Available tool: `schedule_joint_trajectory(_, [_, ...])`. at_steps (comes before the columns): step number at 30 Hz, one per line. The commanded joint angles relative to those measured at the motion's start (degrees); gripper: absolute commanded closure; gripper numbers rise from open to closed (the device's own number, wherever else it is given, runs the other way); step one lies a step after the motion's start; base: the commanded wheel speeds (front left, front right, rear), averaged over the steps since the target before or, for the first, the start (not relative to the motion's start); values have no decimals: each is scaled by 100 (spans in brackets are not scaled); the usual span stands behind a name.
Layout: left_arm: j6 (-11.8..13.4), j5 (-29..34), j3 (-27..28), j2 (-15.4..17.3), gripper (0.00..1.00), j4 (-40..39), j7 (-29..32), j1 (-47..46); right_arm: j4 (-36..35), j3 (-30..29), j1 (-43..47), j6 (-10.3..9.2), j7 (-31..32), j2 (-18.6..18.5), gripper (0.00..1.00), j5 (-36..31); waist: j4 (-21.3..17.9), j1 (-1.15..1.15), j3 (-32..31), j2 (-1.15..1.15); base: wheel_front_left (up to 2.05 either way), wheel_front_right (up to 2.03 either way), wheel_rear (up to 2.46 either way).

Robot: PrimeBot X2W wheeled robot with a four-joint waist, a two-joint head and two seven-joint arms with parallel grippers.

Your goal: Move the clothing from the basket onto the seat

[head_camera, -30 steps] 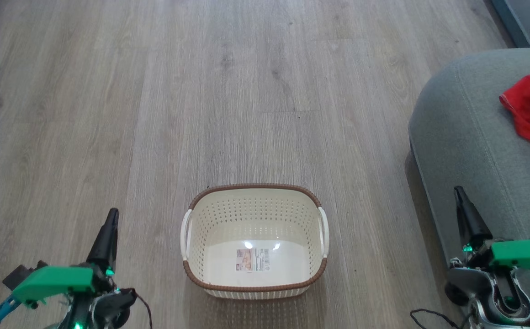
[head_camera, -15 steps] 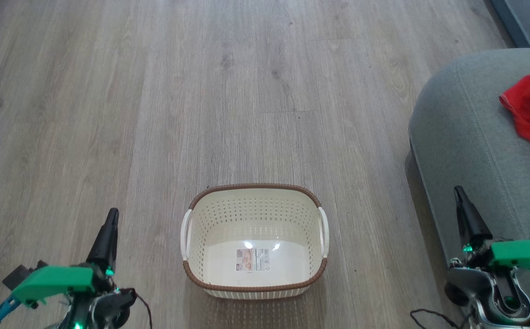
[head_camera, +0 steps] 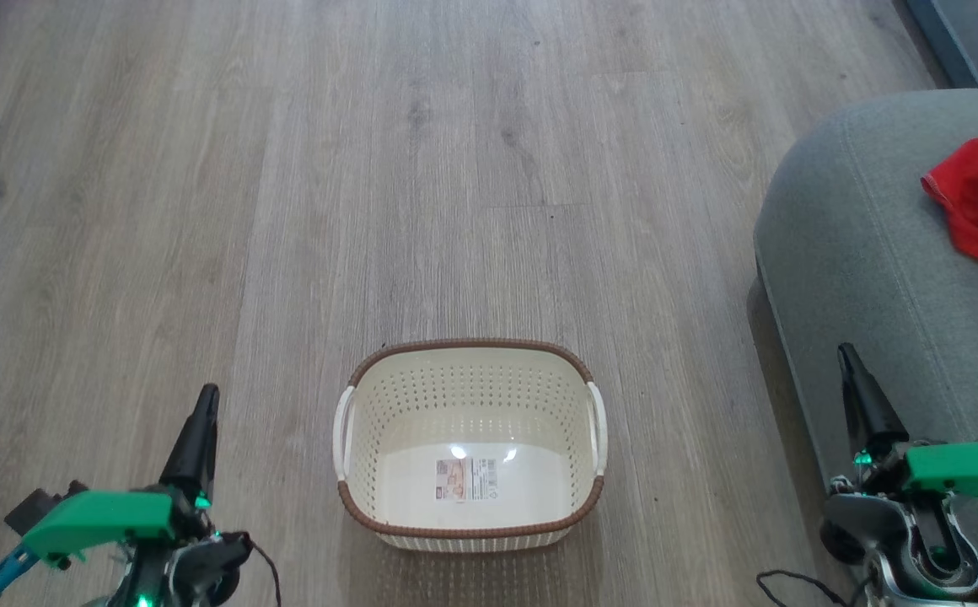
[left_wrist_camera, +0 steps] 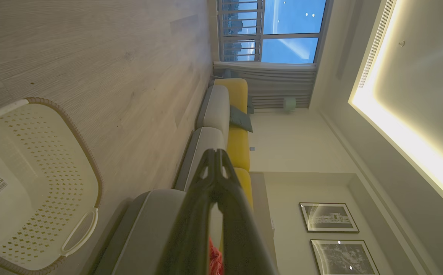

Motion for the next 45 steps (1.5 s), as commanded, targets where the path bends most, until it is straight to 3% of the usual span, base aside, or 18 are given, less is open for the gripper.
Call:
schedule_joint_trajectory(1, [-53,-34,194,76,100,-196,43,-277,-228,99,-113,1,25,-16,100,34,0,0,0,0,0,0,0])
schedule_joint_trajectory(45, [-53,-34,194,76,100,-197,42,-277,-229,99,-113,1,25,-16,100,34,0,0,0,0,0,0,0])
